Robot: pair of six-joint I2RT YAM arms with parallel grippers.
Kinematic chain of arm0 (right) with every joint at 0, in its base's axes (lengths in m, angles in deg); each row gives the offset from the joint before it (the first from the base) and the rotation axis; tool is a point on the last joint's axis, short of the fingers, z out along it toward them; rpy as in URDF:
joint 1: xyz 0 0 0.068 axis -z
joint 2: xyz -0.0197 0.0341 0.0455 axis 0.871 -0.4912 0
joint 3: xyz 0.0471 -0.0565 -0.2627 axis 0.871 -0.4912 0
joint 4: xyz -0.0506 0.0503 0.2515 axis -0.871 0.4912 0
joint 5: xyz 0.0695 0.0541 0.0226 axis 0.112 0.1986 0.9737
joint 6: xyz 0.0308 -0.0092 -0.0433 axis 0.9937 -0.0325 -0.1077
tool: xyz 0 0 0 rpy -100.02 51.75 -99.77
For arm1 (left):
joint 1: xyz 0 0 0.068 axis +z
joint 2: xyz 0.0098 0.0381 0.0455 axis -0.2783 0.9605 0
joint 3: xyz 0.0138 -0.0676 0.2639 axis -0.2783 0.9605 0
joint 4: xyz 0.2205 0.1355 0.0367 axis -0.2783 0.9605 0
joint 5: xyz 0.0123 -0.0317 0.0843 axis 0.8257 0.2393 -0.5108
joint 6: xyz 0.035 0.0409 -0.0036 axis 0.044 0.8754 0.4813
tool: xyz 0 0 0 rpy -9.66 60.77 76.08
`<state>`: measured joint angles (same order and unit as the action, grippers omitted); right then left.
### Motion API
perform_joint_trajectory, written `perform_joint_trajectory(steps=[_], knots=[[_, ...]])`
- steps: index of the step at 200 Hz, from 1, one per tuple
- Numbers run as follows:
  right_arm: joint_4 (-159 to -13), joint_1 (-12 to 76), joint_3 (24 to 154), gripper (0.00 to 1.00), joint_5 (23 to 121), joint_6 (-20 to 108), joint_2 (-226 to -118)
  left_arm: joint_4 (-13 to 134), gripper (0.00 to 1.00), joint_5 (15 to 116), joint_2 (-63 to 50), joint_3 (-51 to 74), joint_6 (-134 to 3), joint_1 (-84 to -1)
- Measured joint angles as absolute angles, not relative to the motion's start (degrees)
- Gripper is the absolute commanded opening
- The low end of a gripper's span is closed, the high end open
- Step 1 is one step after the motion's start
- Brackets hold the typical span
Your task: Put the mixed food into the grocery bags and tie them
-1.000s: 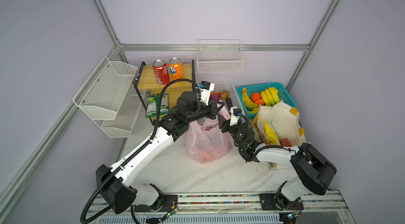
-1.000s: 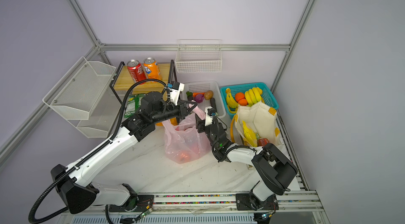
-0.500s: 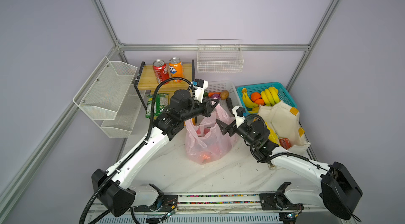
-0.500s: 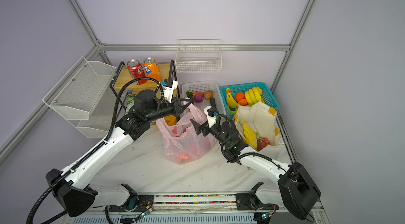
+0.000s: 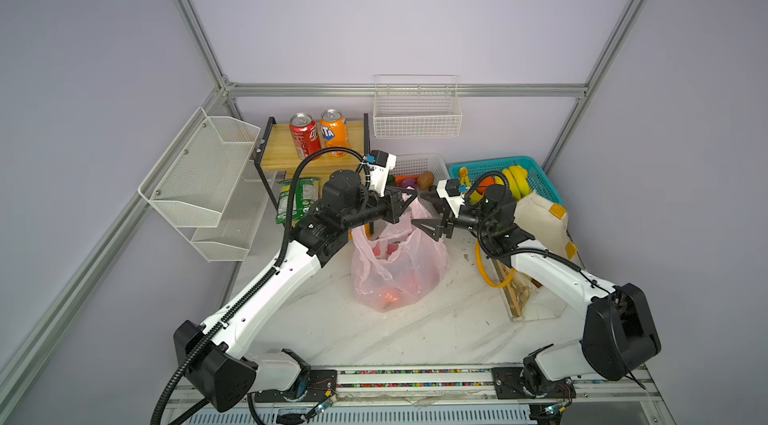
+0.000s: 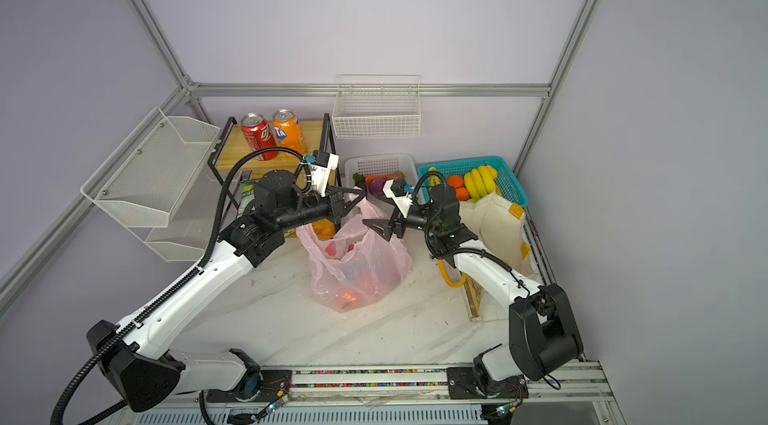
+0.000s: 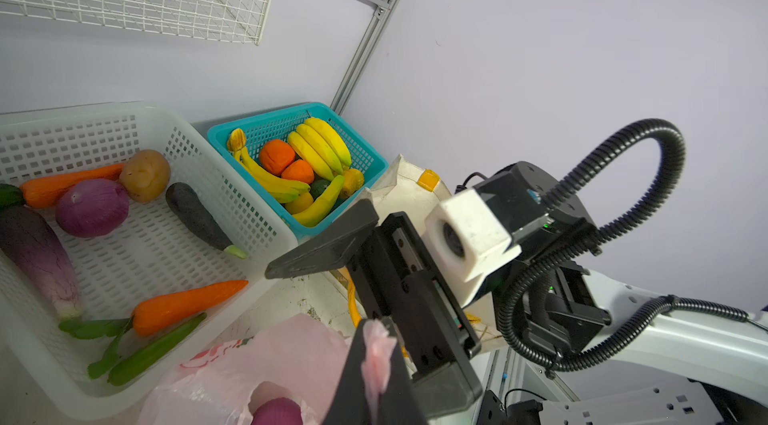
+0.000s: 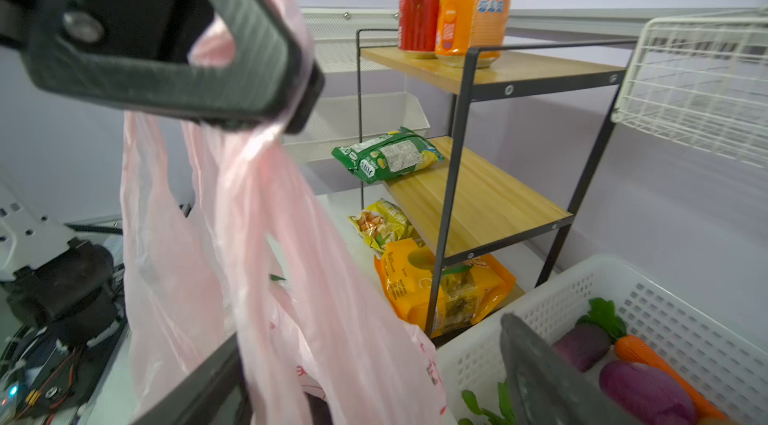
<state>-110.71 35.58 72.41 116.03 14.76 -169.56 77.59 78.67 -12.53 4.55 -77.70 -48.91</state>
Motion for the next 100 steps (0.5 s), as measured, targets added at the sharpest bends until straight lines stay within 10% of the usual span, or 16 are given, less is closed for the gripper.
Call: perform_joint_trajectory(steps=[66,100], knots=[[-104.0,37.44,80.12,0.15,128.71,11.0,-178.15,77.66,0.0,79.16,-11.52,4.5,-77.61,-48.91],[-103.85,37.44,77.61,0.02,128.69,11.94,-177.75,78.92,0.32,79.18,-10.58,4.37,-75.89,-48.91]])
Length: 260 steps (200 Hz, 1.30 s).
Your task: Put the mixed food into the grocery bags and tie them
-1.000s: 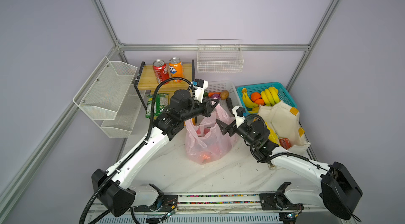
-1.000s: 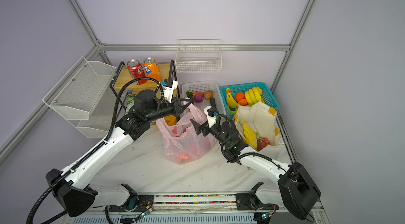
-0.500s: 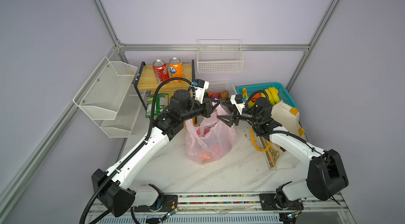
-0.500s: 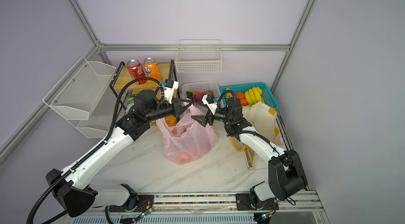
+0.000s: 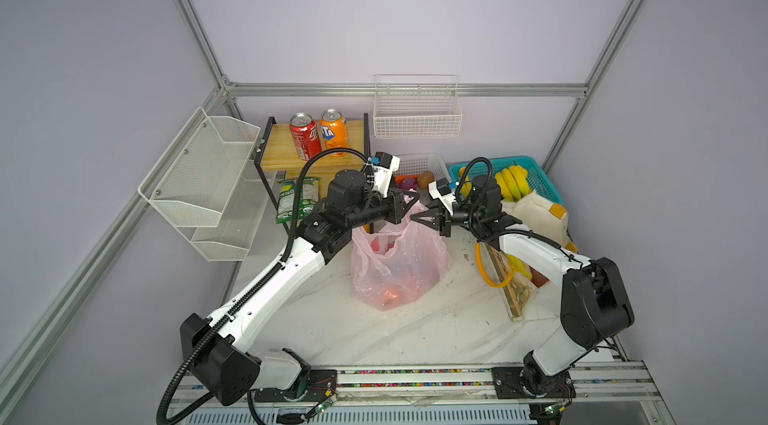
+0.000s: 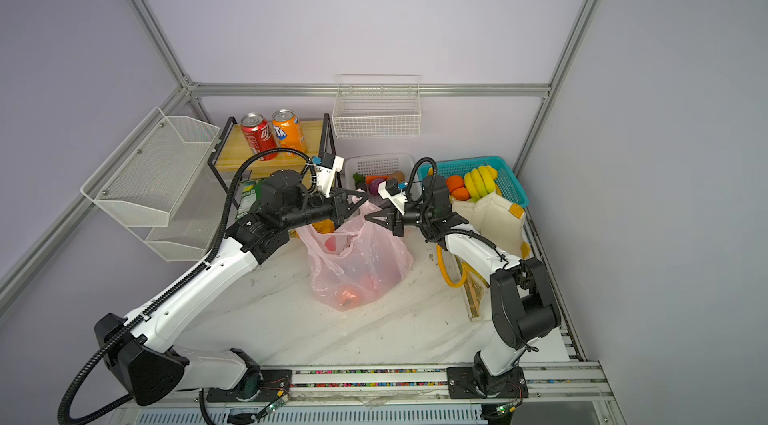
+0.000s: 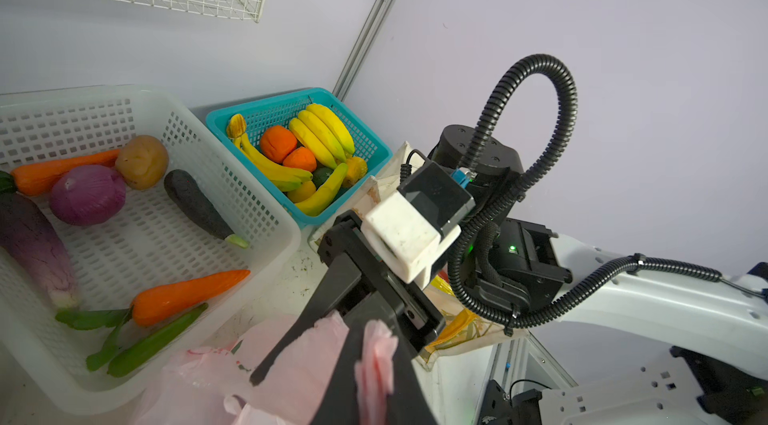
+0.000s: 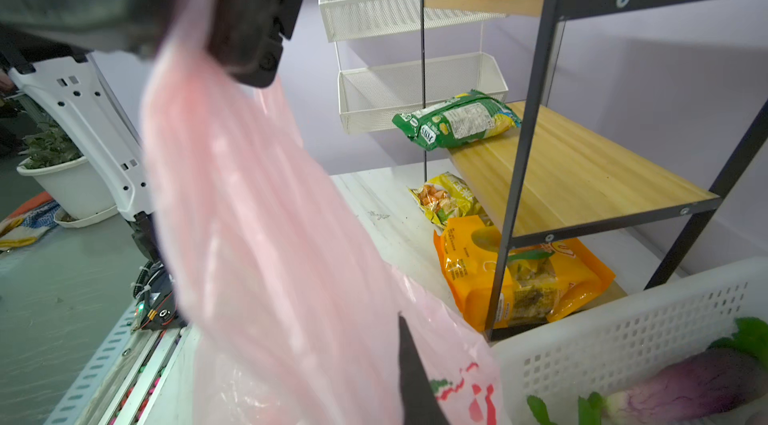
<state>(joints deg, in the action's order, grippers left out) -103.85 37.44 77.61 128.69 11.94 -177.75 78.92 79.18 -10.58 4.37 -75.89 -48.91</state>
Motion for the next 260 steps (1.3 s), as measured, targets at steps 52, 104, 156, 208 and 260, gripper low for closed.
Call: perform_joint_trajectory(steps=[52,104,156,208,260], knots=[[-104.15,37.51,72.95,0.0,121.63,15.57,-175.98,83.47,0.67,80.4,-10.54,1.29,-71.71,-48.91],[-104.26,38.1,72.87,0.0,116.36,19.7,-173.8,88.06,0.83,82.91,-17.9,0.13,-62.77,-48.91],[-104.35,38.38,72.87,0.0,113.93,21.91,-173.34,91.54,0.93,76.12,-37.71,7.45,-54.82,-47.47],[-104.35,38.4,72.87,0.0,113.15,22.3,-173.34,94.4,0.93,76.64,-48.63,22.29,-49.73,-37.88],[-104.39,38.4,72.23,0.0,113.08,22.45,-172.86,90.33,0.93,88.77,-42.54,28.85,-48.79,-24.96]])
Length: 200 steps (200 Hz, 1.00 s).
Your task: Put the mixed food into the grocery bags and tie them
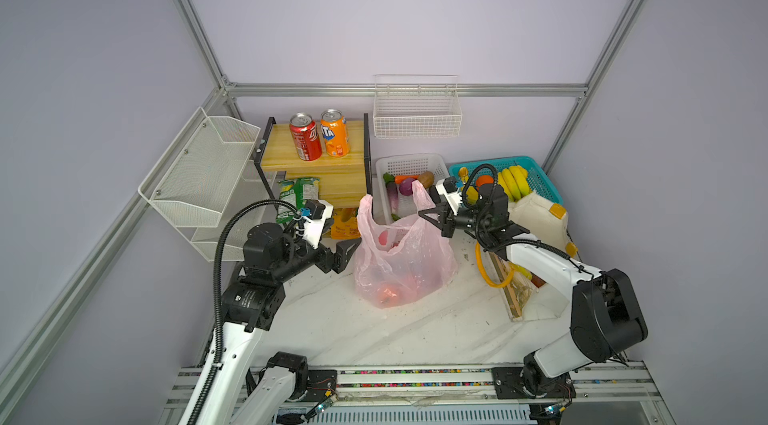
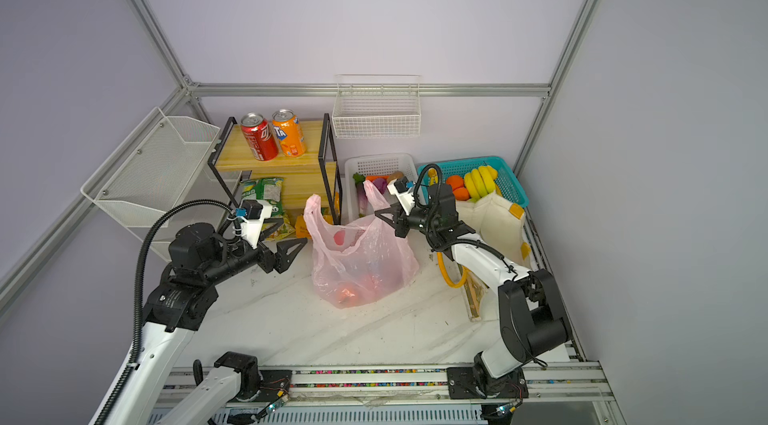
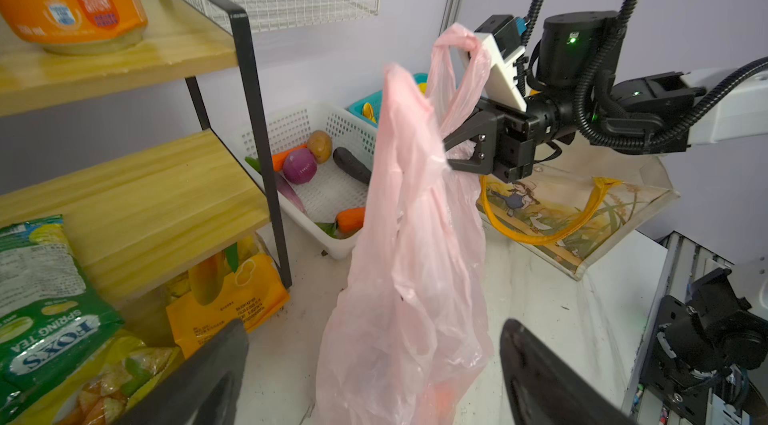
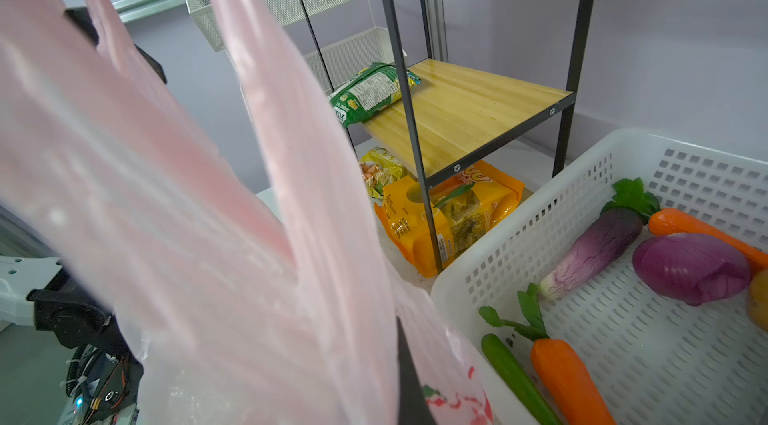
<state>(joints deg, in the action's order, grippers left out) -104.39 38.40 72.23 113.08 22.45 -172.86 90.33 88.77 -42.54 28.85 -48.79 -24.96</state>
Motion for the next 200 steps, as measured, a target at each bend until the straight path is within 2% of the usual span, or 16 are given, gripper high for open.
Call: perform_joint_trajectory(steps=[42,98,136,148,181,200], knots=[[-104.39,38.4,72.15,0.0,113.13,22.48,-172.7,79.52,0.92,100.68,-35.83,32.35,-49.88,-24.52],[-104.7,38.4,71.82,0.0,113.17,22.52,-171.9,66.88,0.82,106.1,-27.28,32.76,-48.17,-24.46],[-104.74,38.4,71.77,0.0,113.17,22.52,-171.9,60.32,0.66,109.19,-24.44,34.67,-48.68,-24.35],[-104.74,38.4,71.77,0.0,113.15,22.52,-171.9,57.68,0.67,109.75,-24.53,36.24,-49.44,-24.28],[-104.74,38.43,71.77,0.0,113.15,22.52,-171.9,52.85,0.82,110.04,-26.34,40.63,-51.36,-24.13],[-104.74,38.4,71.77,0.0,113.1,22.5,-171.9,50.38,0.84,111.11,-27.28,42.18,-52.44,-24.11]])
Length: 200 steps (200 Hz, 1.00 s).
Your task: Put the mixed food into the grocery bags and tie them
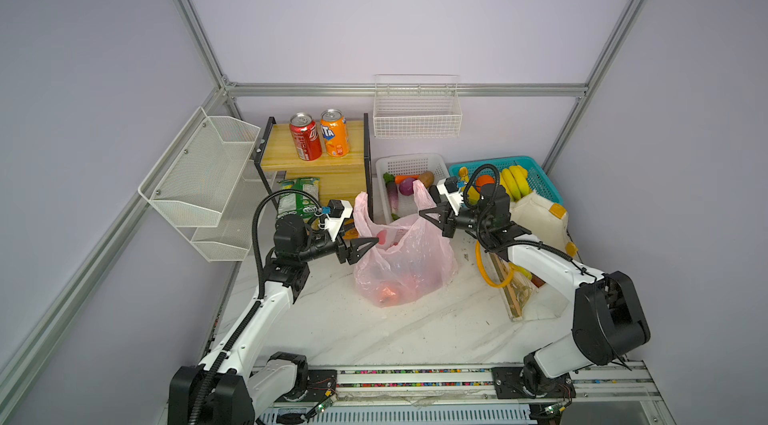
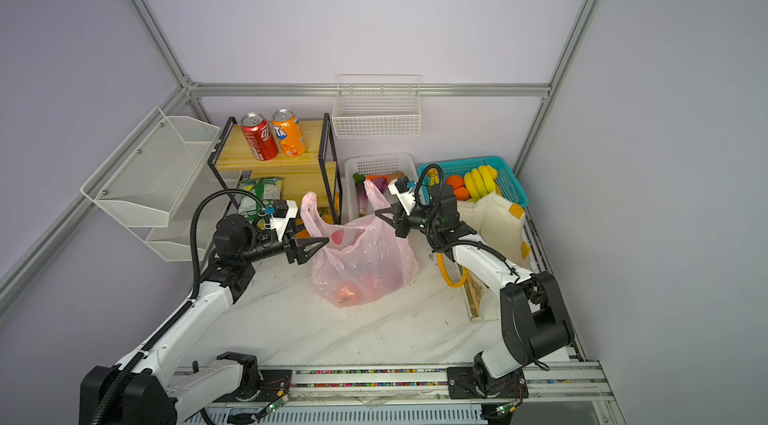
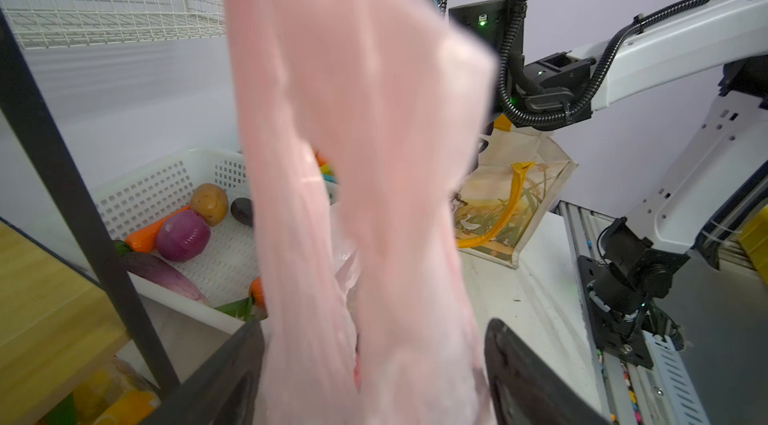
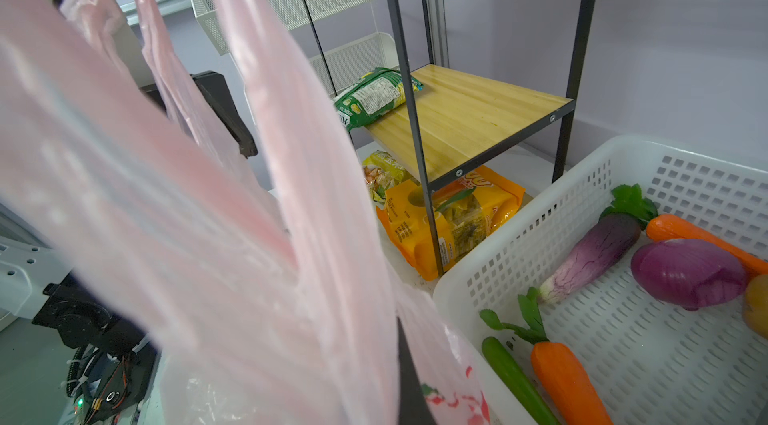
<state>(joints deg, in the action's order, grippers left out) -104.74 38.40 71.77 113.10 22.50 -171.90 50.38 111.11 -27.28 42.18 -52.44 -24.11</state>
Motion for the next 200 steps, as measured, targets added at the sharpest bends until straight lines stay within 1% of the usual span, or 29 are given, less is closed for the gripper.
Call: perform_joint_trajectory(steps=[9,17,37,78,105,127,143,157,179,200], knots=[[-104.74,38.4,71.77,0.0,113.08,22.5,-171.9,48.89,0.83,111.74,-27.3,42.77,-52.87,-24.08],[-104.74,38.4,71.77,0.0,113.08,22.5,-171.9,47.54,0.81,112.38,-27.15,43.26,-53.55,-24.04],[-104.74,38.43,71.77,0.0,113.06,22.5,-171.9,43.93,0.7,113.93,-25.77,44.0,-55.78,-23.98],[-104.74,38.4,71.75,0.0,113.02,22.5,-171.9,36.0,0.41,115.28,-22.95,45.18,-61.38,-23.28],[-104.79,38.43,71.75,0.0,112.99,22.72,-171.9,33.66,0.2,115.46,-22.17,45.18,-62.99,-23.28],[-105.07,38.4,71.75,0.0,113.02,23.53,-171.9,33.57,0.09,115.48,-21.71,45.16,-62.93,-23.28],[-105.38,38.43,71.75,0.0,113.02,24.51,-171.9,35.47,0.04,114.76,-21.51,45.0,-61.46,-23.34],[-105.44,38.4,71.75,0.0,113.04,25.14,-171.9,39.34,0.02,113.56,-21.51,44.59,-58.82,-23.76],[-105.31,38.4,71.75,0.0,113.04,25.69,-171.9,49.31,0.0,110.28,-21.58,41.73,-52.65,-25.99],[-104.5,38.4,71.8,0.0,113.15,25.62,-171.96,61.83,0.0,104.77,-21.6,36.0,-43.96,-30.03]])
